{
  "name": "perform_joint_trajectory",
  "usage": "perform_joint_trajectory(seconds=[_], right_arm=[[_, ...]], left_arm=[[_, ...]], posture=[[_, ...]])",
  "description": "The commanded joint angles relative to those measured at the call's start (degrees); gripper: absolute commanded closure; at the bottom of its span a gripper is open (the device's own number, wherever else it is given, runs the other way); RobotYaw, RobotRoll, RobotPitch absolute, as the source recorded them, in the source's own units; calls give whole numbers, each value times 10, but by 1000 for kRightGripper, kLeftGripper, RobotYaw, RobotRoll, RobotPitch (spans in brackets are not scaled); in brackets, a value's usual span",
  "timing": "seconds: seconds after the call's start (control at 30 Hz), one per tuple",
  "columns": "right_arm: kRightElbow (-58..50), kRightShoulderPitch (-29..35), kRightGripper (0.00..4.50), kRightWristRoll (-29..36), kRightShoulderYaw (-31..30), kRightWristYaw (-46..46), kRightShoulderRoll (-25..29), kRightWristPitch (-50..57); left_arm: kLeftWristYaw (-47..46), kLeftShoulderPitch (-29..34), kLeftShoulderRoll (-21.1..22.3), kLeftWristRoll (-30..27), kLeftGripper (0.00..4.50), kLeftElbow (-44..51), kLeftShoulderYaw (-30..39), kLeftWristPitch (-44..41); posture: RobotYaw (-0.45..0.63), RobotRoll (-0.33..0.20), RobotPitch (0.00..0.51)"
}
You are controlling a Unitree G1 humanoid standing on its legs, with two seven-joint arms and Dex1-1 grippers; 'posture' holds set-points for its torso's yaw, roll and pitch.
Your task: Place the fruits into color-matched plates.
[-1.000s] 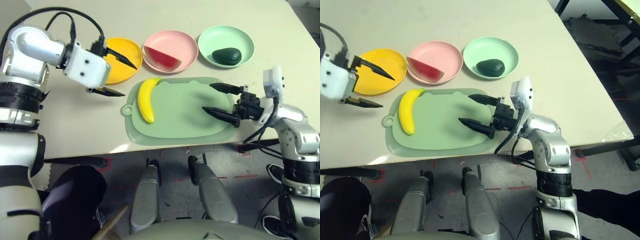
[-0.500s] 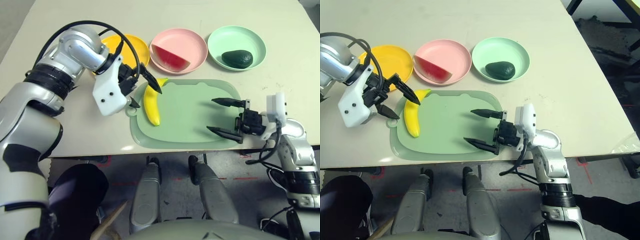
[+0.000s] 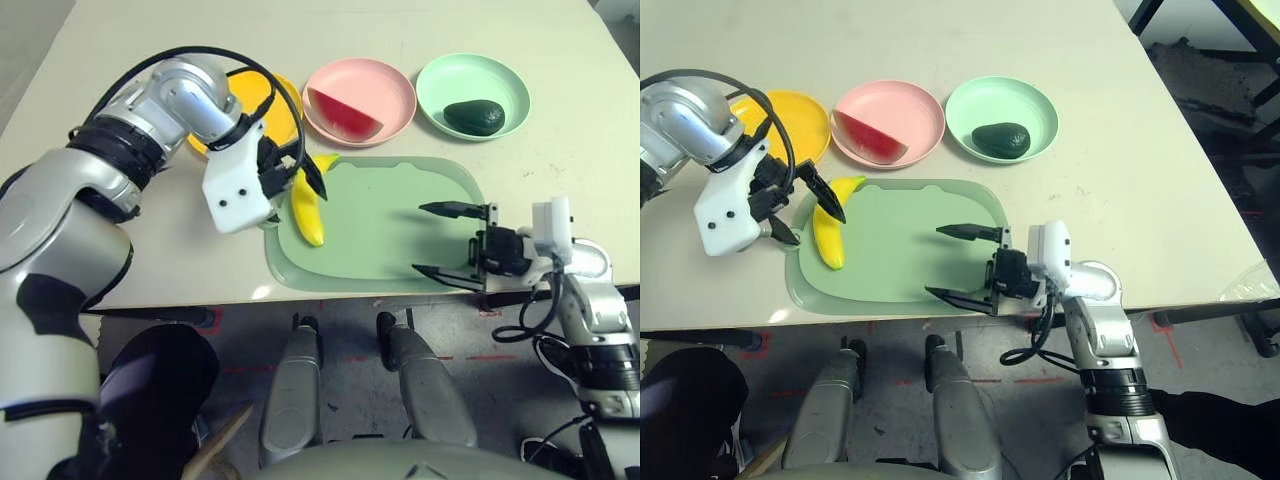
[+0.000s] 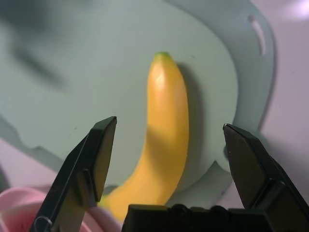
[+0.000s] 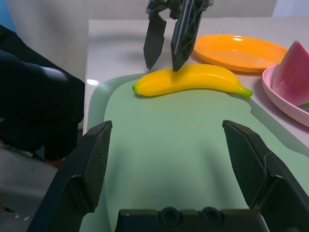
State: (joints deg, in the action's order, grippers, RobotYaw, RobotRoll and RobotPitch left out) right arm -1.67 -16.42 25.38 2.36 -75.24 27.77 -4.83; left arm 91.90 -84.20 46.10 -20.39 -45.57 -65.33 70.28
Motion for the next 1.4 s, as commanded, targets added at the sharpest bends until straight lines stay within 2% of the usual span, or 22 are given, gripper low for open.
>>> perform_joint_trajectory(seconds=[0.03, 0.27, 0.37, 0.4, 0.5, 0.67, 0.87, 1.0, 1.13, 1.3, 1.4], right_arm=[[-15, 9, 9, 9, -12, 5, 6, 9], [-32, 20, 9, 13, -16, 22, 9, 24], [-38, 22, 9, 13, -17, 28, 14, 28], [-40, 22, 0, 13, -17, 31, 15, 29], [-44, 17, 0, 15, -20, 38, 15, 33], [-55, 15, 0, 17, -26, 45, 15, 39], [-58, 16, 0, 17, -29, 48, 18, 42], [-58, 20, 0, 16, -34, 45, 21, 37], [-67, 19, 0, 23, -30, 54, 21, 42], [-114, 18, 0, 20, -28, 132, 16, 107], [-172, 23, 0, 17, -38, 198, 11, 166]], left_arm=[[6, -7, -15, 35, 0, -32, -11, 14], [6, 6, -44, 74, 0, -78, 10, 21], [6, 6, -54, 108, 0, -105, 29, 14], [6, 7, -57, 117, 416, -112, 36, 11], [6, 8, -62, 137, 1238, -124, 45, 1], [6, 11, -63, 149, 2924, -128, 48, -4], [6, 14, -55, 138, 2957, -124, 46, -16], [6, 16, -29, 83, 2957, -86, 35, -53], [6, -8, 2, 41, 2957, -60, 61, -101], [6, -35, 31, 61, 2957, -85, 123, -134], [6, -38, 48, 99, 2957, -122, 166, -143]], posture=[[-73, 0, 352], [-92, 0, 356], [-96, 0, 357], [-97, 0, 358], [-99, 0, 358], [-103, 0, 358], [-102, 0, 356], [-101, 0, 351], [-90, 0, 350], [-52, 0, 350], [-40, 0, 348]])
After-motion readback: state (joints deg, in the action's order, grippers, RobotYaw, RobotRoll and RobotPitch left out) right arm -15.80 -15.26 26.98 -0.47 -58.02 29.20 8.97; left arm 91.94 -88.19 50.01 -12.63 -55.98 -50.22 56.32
